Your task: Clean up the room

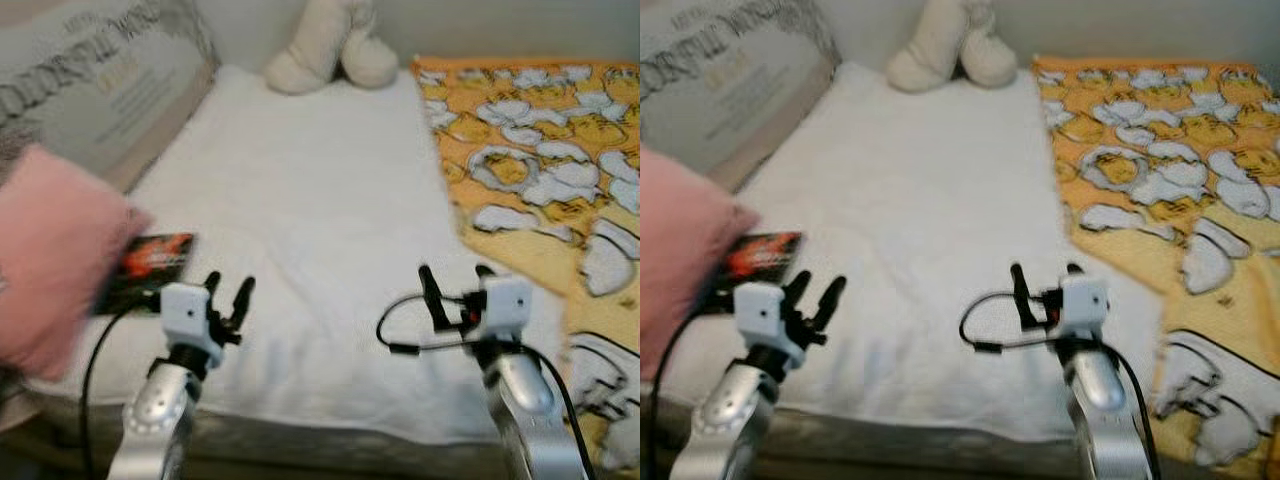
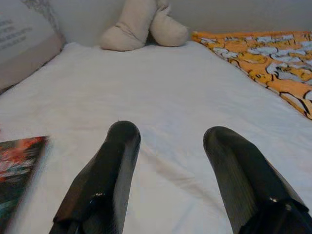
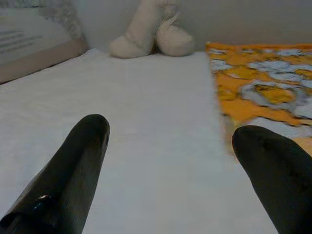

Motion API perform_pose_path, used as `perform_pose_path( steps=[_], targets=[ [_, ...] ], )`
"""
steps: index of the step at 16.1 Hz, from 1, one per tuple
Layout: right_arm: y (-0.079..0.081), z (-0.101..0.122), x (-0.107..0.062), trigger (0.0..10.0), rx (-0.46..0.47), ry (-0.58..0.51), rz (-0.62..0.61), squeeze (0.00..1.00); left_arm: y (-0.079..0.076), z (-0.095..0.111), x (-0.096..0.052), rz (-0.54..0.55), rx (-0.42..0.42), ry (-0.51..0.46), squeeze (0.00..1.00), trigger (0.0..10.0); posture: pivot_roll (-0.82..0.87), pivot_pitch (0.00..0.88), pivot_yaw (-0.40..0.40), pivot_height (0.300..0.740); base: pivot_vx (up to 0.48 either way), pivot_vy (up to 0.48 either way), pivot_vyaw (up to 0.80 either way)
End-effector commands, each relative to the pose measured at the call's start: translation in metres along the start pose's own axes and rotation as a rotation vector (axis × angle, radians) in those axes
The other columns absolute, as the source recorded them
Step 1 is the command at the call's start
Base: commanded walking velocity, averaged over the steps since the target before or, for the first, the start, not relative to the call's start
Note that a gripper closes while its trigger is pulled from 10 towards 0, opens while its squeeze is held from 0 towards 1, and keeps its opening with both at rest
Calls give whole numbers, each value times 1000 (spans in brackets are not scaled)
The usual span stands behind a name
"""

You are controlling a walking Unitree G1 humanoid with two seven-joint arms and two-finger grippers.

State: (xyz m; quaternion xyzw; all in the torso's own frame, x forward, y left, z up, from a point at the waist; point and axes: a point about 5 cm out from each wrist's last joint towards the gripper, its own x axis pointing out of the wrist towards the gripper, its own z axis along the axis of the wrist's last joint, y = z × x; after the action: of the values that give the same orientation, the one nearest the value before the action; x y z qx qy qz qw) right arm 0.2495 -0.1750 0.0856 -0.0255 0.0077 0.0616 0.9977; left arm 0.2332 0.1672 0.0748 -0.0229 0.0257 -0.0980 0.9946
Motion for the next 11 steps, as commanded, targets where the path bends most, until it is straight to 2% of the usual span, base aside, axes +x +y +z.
perform_pose_path(
  steps=[1, 3, 5, 7, 10, 11],
  targets=[
    [-9, -4, -2, 10000, -17, 18, -64, 0, -8, 1, 6, -20, -14, -5, 0, 10000, -172, 0, 93, 740, 274, -394, -481],
    [-13, -2, 3, 10000, -4, 8, -105, 0, -12, 2, 9, -21, -13, -16, 0, 10000, -172, 0, 93, 740, 272, -392, 0],
    [-19, -5, 5, 10000, 58, 33, -180, 0, -16, 2, 9, -31, -25, -20, 0, 10000, -173, 0, 95, 740, 274, -392, 0],
    [-27, -7, 3, 10000, 82, 42, -255, 0, -14, 2, 6, -8, -44, -20, 0, 10000, -172, 0, 102, 740, 279, -388, 0],
    [-22, -6, 3, 10000, 65, 36, -229, 0, -15, 4, 3, 18, -66, -40, 0, 10000, -171, 0, 103, 740, 292, -379, 0],
    [-16, -5, 6, 10000, 53, 30, -187, 0, -14, 5, 1, 26, -67, -44, 0, 10000, -171, 0, 103, 740, 292, -379, 0]
  ],
)
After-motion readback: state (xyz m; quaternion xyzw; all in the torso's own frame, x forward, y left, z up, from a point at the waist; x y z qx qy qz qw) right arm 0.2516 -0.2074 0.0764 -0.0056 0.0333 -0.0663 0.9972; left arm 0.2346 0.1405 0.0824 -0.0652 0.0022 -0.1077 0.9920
